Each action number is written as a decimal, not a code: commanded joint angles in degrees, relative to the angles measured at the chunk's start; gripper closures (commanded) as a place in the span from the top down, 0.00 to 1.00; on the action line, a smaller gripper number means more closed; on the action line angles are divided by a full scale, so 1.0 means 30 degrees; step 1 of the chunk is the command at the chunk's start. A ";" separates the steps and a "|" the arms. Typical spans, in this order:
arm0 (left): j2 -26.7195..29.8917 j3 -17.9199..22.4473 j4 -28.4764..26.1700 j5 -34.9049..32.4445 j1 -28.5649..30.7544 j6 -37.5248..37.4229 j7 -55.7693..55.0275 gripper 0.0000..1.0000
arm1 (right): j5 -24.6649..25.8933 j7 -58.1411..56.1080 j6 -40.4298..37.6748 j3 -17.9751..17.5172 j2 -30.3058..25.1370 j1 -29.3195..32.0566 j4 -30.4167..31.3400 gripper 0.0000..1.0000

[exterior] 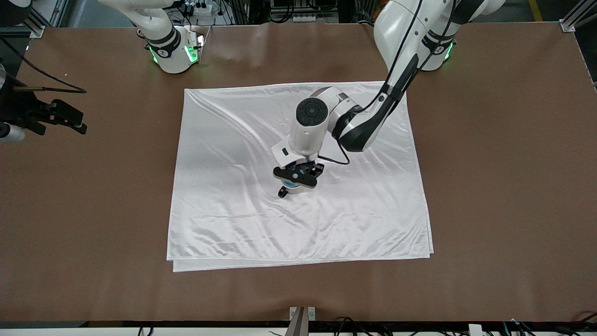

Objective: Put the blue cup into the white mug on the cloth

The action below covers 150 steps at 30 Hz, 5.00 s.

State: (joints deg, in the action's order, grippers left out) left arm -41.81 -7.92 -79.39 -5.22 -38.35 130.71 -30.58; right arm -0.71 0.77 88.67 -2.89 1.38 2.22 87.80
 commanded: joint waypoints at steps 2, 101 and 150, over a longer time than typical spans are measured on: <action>0.3003 0.1406 -0.0110 -0.0047 -0.0079 -0.1084 -0.0619 1.00 | 0.0236 -0.0022 -0.0701 -0.0120 -0.0226 0.0198 -0.0468 1.00; 1.3819 -0.2107 -0.5208 0.1330 1.6328 -1.0200 0.6618 1.00 | 0.0206 -0.0139 -0.0730 -0.0120 -0.0226 0.0140 -0.0497 1.00; 1.3702 -0.0114 -0.4622 0.1272 1.4160 -1.0200 0.6764 1.00 | 0.0206 -0.0139 -0.0993 -0.0149 -0.0197 0.0140 -0.0497 1.00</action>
State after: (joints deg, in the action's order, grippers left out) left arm -1.57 -8.94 -93.05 -2.49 4.56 99.83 -11.54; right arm -0.70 0.77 86.45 -2.92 1.36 2.24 86.43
